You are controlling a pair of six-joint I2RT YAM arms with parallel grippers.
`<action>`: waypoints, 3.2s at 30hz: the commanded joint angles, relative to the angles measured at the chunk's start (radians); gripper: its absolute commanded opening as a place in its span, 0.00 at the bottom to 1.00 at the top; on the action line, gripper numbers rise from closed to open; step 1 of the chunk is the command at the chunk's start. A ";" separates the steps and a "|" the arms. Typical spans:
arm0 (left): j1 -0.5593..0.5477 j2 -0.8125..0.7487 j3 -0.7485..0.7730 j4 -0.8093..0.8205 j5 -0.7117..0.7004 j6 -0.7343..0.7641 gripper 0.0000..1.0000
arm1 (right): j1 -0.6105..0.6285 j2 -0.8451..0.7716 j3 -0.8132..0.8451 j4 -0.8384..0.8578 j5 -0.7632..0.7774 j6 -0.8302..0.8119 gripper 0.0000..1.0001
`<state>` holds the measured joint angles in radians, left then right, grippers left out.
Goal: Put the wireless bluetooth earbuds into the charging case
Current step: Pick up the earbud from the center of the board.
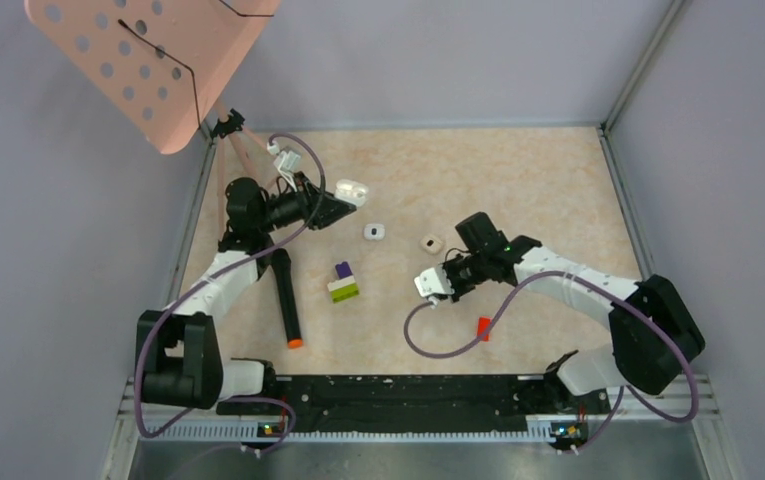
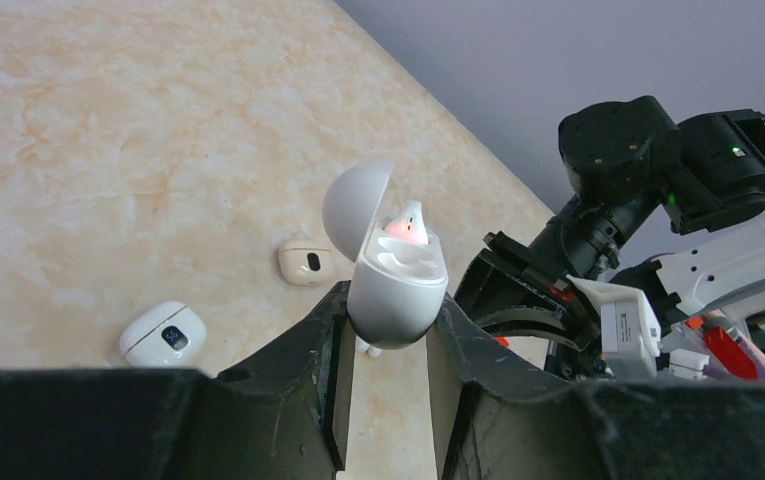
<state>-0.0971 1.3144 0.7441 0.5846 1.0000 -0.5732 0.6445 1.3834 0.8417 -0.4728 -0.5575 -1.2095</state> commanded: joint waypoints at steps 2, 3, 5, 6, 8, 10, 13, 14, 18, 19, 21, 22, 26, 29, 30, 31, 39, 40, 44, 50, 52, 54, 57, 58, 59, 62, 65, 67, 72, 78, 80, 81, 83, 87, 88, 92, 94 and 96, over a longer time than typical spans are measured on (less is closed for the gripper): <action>0.008 -0.058 0.016 -0.070 -0.003 0.071 0.00 | -0.009 0.062 0.013 0.031 -0.086 -0.580 0.17; 0.008 -0.060 0.015 -0.076 -0.006 0.076 0.00 | -0.011 0.085 0.021 0.024 -0.082 -0.606 0.18; 0.010 -0.063 0.014 -0.082 -0.008 0.084 0.00 | -0.022 0.114 0.031 0.011 -0.081 -0.661 0.20; 0.011 -0.065 0.014 -0.084 -0.009 0.087 0.00 | -0.026 0.127 0.037 0.001 -0.077 -0.698 0.20; 0.013 -0.068 0.013 -0.089 -0.008 0.092 0.00 | -0.039 0.151 0.048 -0.019 -0.072 -0.757 0.21; 0.014 -0.072 0.013 -0.096 -0.008 0.098 0.00 | -0.049 0.178 0.063 -0.038 -0.064 -0.804 0.21; 0.019 -0.073 0.012 -0.104 -0.008 0.102 0.00 | -0.053 0.224 0.094 -0.047 -0.047 -0.832 0.22; 0.020 -0.073 0.012 -0.106 -0.008 0.104 0.00 | -0.057 0.238 0.105 -0.051 -0.042 -0.843 0.22; 0.025 -0.067 0.011 -0.102 -0.014 0.105 0.00 | -0.069 0.281 0.141 -0.066 -0.034 -0.894 0.23; 0.026 -0.065 0.011 -0.101 -0.015 0.104 0.00 | -0.070 0.290 0.154 -0.079 -0.030 -0.908 0.24; 0.028 -0.061 0.013 -0.096 -0.017 0.102 0.00 | -0.075 0.309 0.178 -0.114 -0.027 -0.941 0.23; 0.029 -0.057 0.014 -0.094 -0.018 0.100 0.00 | -0.078 0.316 0.186 -0.128 -0.028 -0.966 0.23; 0.035 -0.051 0.018 -0.091 -0.021 0.099 0.00 | -0.080 0.342 0.210 -0.162 -0.025 -1.013 0.21; 0.039 -0.049 0.017 -0.092 -0.023 0.096 0.00 | -0.081 0.347 0.221 -0.204 -0.030 -1.065 0.20; 0.040 -0.050 0.016 -0.092 -0.022 0.096 0.00 | -0.081 0.347 0.219 -0.209 -0.034 -1.077 0.20; 0.042 -0.051 0.017 -0.093 -0.022 0.096 0.00 | -0.080 0.348 0.219 -0.216 -0.038 -1.090 0.20; 0.052 -0.053 0.014 -0.101 -0.026 0.098 0.00 | -0.079 0.367 0.225 -0.227 -0.060 -1.137 0.20; 0.054 -0.053 0.015 -0.100 -0.027 0.099 0.00 | -0.080 0.370 0.226 -0.227 -0.063 -1.138 0.20; 0.059 -0.050 0.015 -0.102 -0.029 0.101 0.00 | -0.080 0.369 0.225 -0.201 -0.078 -1.138 0.23; 0.062 -0.048 0.014 -0.103 -0.032 0.101 0.00 | -0.080 0.384 0.234 -0.190 -0.073 -1.141 0.25; 0.062 -0.047 0.014 -0.104 -0.032 0.101 0.00 | -0.080 0.389 0.239 -0.189 -0.073 -1.146 0.26; 0.063 -0.047 0.012 -0.104 -0.032 0.101 0.00 | -0.079 0.395 0.240 -0.190 -0.074 -1.157 0.26; 0.066 -0.048 0.012 -0.107 -0.034 0.101 0.00 | -0.077 0.409 0.251 -0.190 -0.071 -1.168 0.27; 0.066 -0.048 0.011 -0.107 -0.034 0.101 0.00 | -0.074 0.414 0.254 -0.190 -0.067 -1.168 0.27; 0.068 -0.047 0.011 -0.109 -0.034 0.101 0.00 | -0.070 0.418 0.258 -0.191 -0.064 -1.169 0.27; 0.069 -0.049 0.011 -0.113 -0.034 0.101 0.00 | -0.064 0.432 0.269 -0.199 -0.056 -1.185 0.26; 0.071 -0.050 0.010 -0.119 -0.037 0.102 0.00 | -0.057 0.437 0.280 -0.220 -0.054 -1.201 0.26; 0.072 -0.051 0.009 -0.121 -0.037 0.103 0.00 | -0.052 0.438 0.285 -0.231 -0.062 -1.213 0.26; 0.073 -0.055 0.005 -0.124 -0.040 0.102 0.00 | -0.038 0.426 0.300 -0.252 -0.101 -1.210 0.23; 0.074 -0.052 0.003 -0.124 -0.040 0.099 0.00 | -0.023 0.422 0.319 -0.253 -0.117 -1.161 0.14; 0.074 -0.049 0.005 -0.124 -0.040 0.099 0.00 | -0.022 0.417 0.320 -0.253 -0.120 -1.153 0.11; 0.074 -0.049 0.007 -0.124 -0.040 0.098 0.00 | -0.022 0.415 0.320 -0.253 -0.123 -1.150 0.09; 0.074 -0.046 0.010 -0.124 -0.040 0.098 0.00 | -0.020 0.413 0.320 -0.252 -0.127 -1.140 0.06; 0.074 -0.040 0.012 -0.119 -0.034 0.101 0.00 | -0.017 0.410 0.331 -0.253 -0.131 -1.082 0.00; 0.074 -0.040 0.011 -0.115 -0.021 0.109 0.00 | -0.017 0.406 0.345 -0.261 -0.135 -1.050 0.00; 0.070 -0.039 0.019 -0.107 0.014 0.152 0.00 | -0.017 0.398 0.497 -0.345 -0.140 -0.759 0.00; 0.062 -0.033 0.029 -0.127 0.037 0.207 0.00 | -0.019 0.396 0.616 -0.420 -0.128 -0.580 0.00; 0.049 -0.020 0.045 -0.156 0.056 0.273 0.00 | -0.027 0.379 0.740 -0.483 -0.119 -0.397 0.00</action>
<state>-0.0311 1.2793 0.7444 0.4370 1.0004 -0.4236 0.6159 1.8091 1.3510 -0.8204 -0.6373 -1.9427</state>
